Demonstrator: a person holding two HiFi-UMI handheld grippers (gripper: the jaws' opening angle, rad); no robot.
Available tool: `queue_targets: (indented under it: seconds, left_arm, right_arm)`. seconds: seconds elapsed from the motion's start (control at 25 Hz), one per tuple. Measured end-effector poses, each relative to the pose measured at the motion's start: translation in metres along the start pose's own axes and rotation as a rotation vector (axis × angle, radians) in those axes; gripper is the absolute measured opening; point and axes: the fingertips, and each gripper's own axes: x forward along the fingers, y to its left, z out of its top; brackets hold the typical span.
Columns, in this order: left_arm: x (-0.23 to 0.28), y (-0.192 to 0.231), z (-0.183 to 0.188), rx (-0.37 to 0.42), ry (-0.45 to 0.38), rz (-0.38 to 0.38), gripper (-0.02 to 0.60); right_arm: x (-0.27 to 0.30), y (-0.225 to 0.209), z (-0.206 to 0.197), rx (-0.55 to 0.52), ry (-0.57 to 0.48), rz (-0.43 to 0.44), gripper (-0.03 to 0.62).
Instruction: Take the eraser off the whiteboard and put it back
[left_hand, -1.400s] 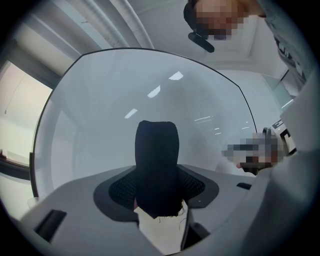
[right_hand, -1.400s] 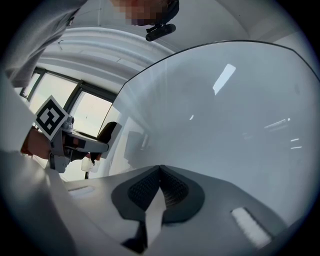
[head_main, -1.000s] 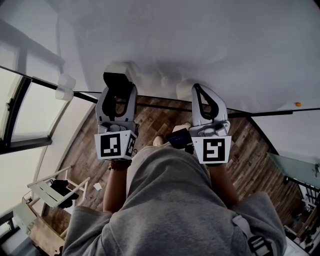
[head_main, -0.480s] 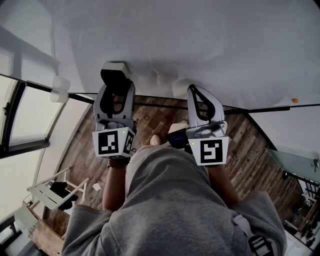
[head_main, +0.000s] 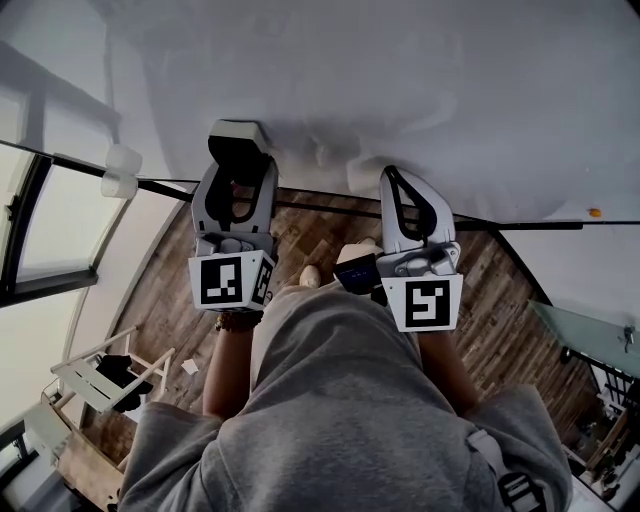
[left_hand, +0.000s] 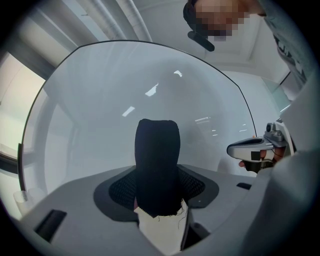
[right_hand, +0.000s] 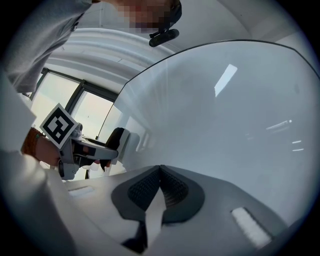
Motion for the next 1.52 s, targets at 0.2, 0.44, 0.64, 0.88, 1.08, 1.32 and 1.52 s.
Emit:
queue_targets:
  seconds: [0.2, 0.44, 0.64, 0.88, 1.08, 1.32, 1.52]
  left_arm:
    - [0.001, 0.002, 0.001, -0.003, -0.002, -0.006, 0.236]
    - [0.003, 0.002, -0.001, -0.002, -0.002, -0.010, 0.236]
    - [0.006, 0.002, -0.001, -0.009, -0.002, -0.010, 0.238]
    - [0.005, 0.003, -0.002, -0.020, -0.009, -0.005, 0.238]
    - [0.007, 0.002, -0.005, -0.021, -0.004, 0.000, 0.239]
    - [0.005, -0.001, -0.003, 0.018, 0.006, -0.012, 0.239]
    - [0.001, -0.001, -0.005, 0.022, 0.013, -0.016, 0.241]
  right_arm:
    - [0.002, 0.003, 0.003, -0.009, -0.002, 0.003, 0.012]
    - [0.001, 0.000, 0.010, -0.018, -0.038, -0.018, 0.012]
    - [-0.002, -0.001, 0.009, -0.018, -0.029, -0.025, 0.012]
    - [-0.006, -0.001, 0.010, -0.023, -0.033, -0.031, 0.012]
    - [-0.009, -0.001, 0.010, -0.023, -0.034, -0.032, 0.012]
    - [-0.010, 0.001, 0.011, -0.023, -0.029, -0.029, 0.012]
    - [-0.009, 0.005, 0.010, -0.019, -0.024, -0.024, 0.012]
